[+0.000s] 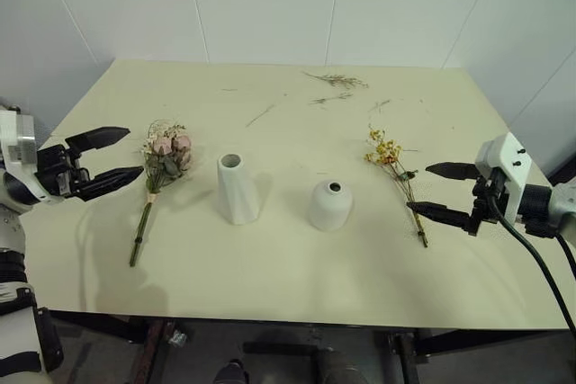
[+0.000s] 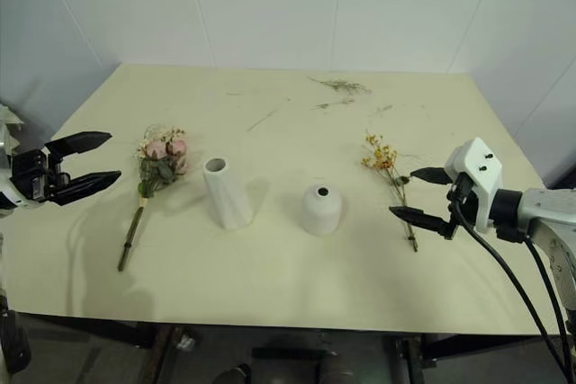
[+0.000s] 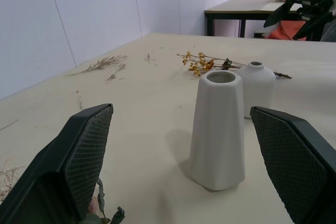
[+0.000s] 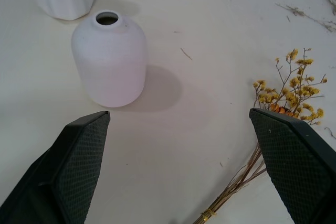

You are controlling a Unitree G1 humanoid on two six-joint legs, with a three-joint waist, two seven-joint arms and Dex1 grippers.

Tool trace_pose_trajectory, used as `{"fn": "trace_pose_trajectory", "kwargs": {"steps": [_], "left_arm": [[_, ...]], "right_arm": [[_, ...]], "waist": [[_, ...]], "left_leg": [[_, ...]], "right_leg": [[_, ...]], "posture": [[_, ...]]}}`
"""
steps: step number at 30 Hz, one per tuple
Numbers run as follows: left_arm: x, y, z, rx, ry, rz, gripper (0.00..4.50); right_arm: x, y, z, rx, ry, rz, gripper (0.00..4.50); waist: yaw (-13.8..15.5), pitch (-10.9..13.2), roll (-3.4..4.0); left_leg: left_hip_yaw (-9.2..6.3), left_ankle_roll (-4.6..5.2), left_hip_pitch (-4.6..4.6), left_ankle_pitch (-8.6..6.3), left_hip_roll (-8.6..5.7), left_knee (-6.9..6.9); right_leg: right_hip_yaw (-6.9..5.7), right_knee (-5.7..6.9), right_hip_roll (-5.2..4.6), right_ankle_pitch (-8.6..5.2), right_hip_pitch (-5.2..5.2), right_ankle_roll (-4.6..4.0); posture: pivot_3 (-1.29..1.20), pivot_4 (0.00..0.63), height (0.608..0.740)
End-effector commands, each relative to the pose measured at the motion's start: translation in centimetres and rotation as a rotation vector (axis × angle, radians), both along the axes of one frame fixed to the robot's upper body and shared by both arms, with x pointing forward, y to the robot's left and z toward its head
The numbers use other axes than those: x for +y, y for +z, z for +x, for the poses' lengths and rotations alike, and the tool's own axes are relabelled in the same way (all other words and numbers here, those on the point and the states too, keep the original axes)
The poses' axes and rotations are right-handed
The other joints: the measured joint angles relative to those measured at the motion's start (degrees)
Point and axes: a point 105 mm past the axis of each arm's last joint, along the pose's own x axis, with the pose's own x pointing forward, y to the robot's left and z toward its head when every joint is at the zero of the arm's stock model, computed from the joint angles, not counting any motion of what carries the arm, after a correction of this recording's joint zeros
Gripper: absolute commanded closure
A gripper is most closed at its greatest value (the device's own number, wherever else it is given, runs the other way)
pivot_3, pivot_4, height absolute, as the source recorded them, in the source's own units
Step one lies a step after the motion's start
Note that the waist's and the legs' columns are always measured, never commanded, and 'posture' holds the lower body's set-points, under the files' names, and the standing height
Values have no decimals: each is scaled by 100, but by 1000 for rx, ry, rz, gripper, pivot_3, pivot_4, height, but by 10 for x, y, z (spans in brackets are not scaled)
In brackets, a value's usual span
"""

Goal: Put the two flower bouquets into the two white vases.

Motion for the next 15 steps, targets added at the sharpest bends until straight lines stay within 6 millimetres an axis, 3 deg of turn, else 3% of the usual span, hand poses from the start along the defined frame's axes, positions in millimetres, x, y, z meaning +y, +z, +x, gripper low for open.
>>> {"fn": "trace_pose_trajectory", "kwargs": {"steps": [1, 9, 15], "left_arm": [[-2, 10, -3, -33, -30, 5, 27], [-8, 14, -10, -25, -103, -6, 27], [-8, 20, -17, -3, -172, -48, 27]], "right_arm": [[1, 16, -5, -59, -5, 2, 0], [-4, 15, 17, -40, -106, 8, 0], [-18, 0, 40, 64, -337, -70, 0]], "waist": [[-3, 0, 0], [-30, 0, 0], [-24, 0, 0]], "left_leg": [[0, 0, 0, 0, 0, 0], [0, 0, 1, 0, 0, 1], [0, 0, 0, 0, 1, 2]], "right_leg": [[0, 0, 0, 0, 0, 0], [1, 2, 0, 0, 0, 0], [3, 2, 1, 0, -1, -1]], "posture": [[0, 150, 740], [0, 150, 740], [0, 150, 740]]}}
